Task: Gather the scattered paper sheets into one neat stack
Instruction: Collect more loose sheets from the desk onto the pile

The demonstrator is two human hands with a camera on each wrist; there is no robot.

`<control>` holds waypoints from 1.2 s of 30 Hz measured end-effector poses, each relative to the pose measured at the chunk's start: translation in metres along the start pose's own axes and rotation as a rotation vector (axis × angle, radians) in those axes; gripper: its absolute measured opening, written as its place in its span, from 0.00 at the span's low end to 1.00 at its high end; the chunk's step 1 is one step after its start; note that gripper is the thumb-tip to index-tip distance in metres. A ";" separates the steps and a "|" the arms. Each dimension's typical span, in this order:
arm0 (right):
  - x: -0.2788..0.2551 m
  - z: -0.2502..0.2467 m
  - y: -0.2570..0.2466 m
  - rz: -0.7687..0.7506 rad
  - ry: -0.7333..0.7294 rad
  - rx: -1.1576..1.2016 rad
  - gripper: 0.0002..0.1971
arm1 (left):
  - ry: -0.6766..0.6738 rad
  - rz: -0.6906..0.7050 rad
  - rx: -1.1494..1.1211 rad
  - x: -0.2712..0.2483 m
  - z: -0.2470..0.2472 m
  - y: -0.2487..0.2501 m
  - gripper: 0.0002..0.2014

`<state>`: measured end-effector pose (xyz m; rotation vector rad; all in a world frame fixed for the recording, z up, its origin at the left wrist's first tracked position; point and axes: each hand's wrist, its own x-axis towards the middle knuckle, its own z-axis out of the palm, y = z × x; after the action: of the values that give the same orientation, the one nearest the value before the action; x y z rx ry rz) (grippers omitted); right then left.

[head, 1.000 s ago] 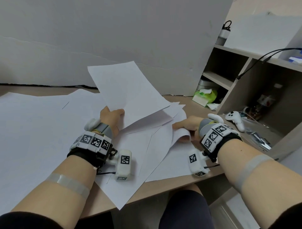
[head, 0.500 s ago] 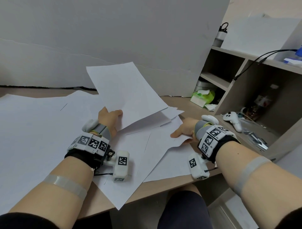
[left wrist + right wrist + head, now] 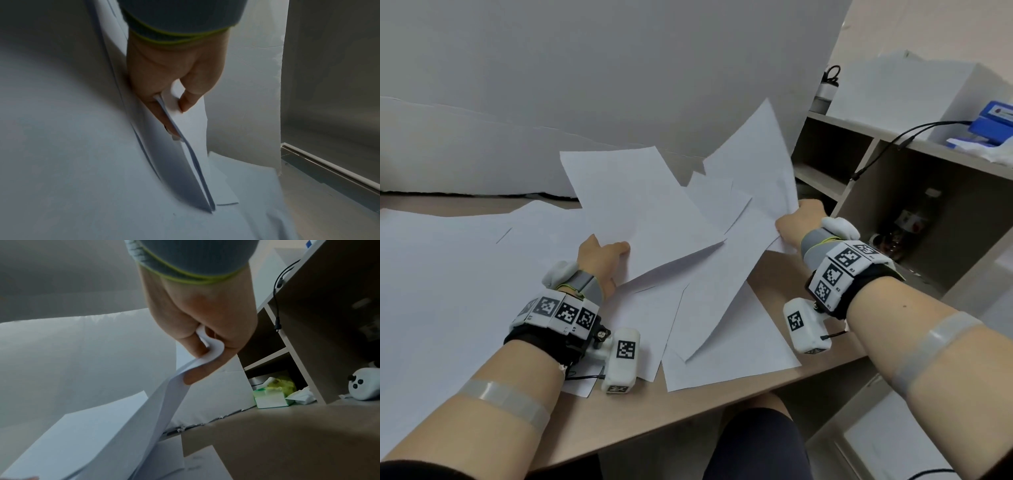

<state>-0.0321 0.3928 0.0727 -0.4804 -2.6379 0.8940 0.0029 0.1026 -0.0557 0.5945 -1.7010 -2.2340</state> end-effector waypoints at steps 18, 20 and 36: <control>0.014 0.036 0.048 0.146 -0.091 0.063 0.25 | -0.038 -0.078 0.034 0.001 -0.001 -0.003 0.16; 0.011 0.028 0.058 0.169 -0.109 0.045 0.24 | -0.033 -0.079 0.029 0.001 -0.001 -0.003 0.17; -0.032 0.042 0.082 0.384 -0.871 0.555 0.17 | -0.037 -0.070 0.031 -0.003 0.000 0.000 0.16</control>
<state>-0.0028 0.4198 -0.0163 -0.5340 -2.8018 2.3065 0.0056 0.1041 -0.0552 0.6332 -1.7621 -2.2832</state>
